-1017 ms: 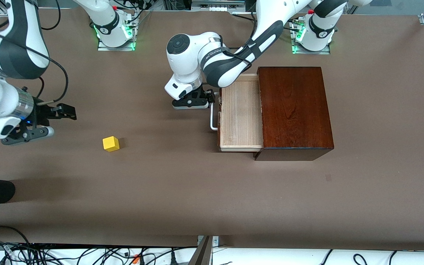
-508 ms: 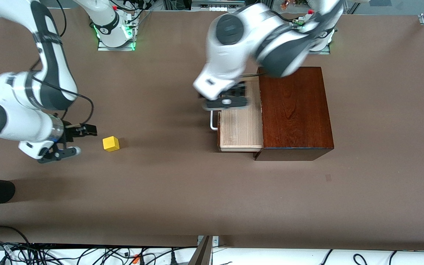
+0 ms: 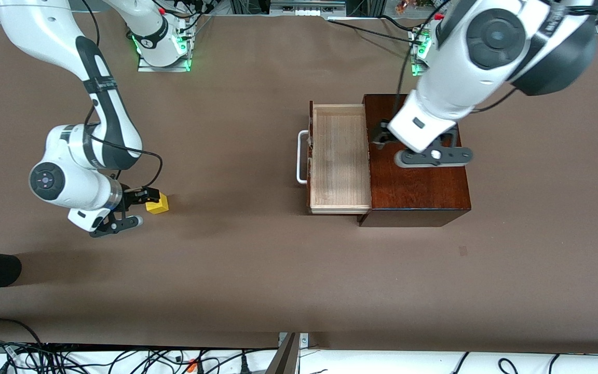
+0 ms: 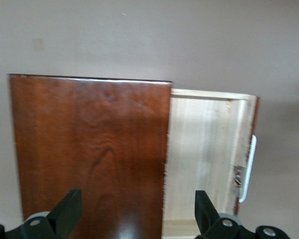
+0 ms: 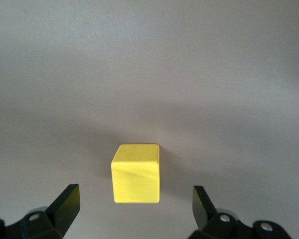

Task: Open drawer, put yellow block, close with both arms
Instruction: 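Grasp the yellow cube with the right gripper while the left gripper withdraws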

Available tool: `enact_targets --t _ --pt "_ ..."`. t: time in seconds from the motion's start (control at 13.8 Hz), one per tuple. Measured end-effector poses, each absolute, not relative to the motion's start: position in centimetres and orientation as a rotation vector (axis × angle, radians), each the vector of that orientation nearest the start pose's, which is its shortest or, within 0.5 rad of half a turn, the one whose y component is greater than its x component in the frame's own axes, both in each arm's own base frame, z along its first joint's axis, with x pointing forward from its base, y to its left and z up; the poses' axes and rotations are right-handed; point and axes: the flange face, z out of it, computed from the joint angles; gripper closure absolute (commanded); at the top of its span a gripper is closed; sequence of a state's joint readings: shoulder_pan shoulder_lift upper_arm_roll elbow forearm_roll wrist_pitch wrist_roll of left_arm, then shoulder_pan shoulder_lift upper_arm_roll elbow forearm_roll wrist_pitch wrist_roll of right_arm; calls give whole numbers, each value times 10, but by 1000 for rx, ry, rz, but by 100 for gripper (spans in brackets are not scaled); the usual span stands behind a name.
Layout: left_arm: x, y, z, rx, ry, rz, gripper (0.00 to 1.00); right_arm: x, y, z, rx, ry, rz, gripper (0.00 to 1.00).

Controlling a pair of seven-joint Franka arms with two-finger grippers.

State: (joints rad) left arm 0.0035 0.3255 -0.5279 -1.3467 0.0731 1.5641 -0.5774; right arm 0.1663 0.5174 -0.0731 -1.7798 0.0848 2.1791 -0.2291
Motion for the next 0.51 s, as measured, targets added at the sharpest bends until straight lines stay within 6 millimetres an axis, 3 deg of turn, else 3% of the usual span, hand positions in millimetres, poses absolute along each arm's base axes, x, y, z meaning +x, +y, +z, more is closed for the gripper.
enact_targets --t 0.22,0.51 --pt "590 -216 564 -3193 -49 179 0 632 66 243 -3062 -412 190 0" --pt "597 -119 579 -3229 49 199 0 624 66 230 -3037 -365 207 0"
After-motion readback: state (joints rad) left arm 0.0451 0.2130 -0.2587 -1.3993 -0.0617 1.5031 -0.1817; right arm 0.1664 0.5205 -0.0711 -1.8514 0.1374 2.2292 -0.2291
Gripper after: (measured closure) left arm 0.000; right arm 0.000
